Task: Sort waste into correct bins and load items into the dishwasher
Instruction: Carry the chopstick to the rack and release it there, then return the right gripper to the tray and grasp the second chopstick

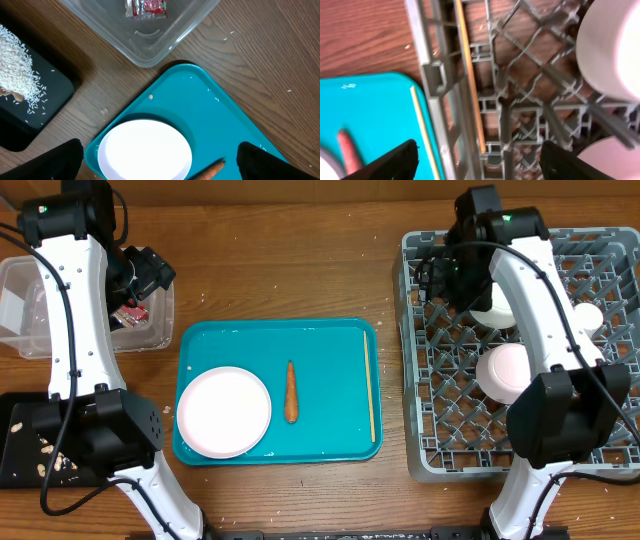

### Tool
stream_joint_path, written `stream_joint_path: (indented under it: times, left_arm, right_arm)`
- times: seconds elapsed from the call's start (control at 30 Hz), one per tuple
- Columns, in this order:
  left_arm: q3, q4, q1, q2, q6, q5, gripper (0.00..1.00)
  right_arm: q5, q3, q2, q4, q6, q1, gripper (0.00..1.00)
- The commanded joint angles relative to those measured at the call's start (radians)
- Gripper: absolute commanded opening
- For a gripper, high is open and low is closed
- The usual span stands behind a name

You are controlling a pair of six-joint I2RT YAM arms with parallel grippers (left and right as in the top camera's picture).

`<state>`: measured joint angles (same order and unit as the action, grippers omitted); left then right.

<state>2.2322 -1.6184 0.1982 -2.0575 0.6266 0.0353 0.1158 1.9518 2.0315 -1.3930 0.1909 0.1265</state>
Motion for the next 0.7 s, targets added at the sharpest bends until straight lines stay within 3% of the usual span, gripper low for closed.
stream_joint_path:
  times: [0.0, 0.3, 0.47, 0.67]
  left_arm:
    - [0.022, 0.002, -0.002, 0.01, 0.009, 0.013, 1.0]
    - [0.022, 0.002, -0.003, 0.01, 0.009, 0.013, 1.0]
    - [0.022, 0.002, -0.003, 0.01, 0.009, 0.013, 1.0]
    - [0.022, 0.002, -0.003, 0.01, 0.009, 0.013, 1.0]
  right_arm:
    - [0.047, 0.066, -0.072, -0.018, 0.04, 0.013, 0.8]
    - [0.087, 0.045, -0.102, -0.031, 0.049, 0.167, 0.83]
    - [0.039, -0.07, -0.073, 0.071, 0.062, 0.29, 0.84]
    - [-0.059, -0.23, -0.016, 0.179, 0.132, 0.369, 0.91]
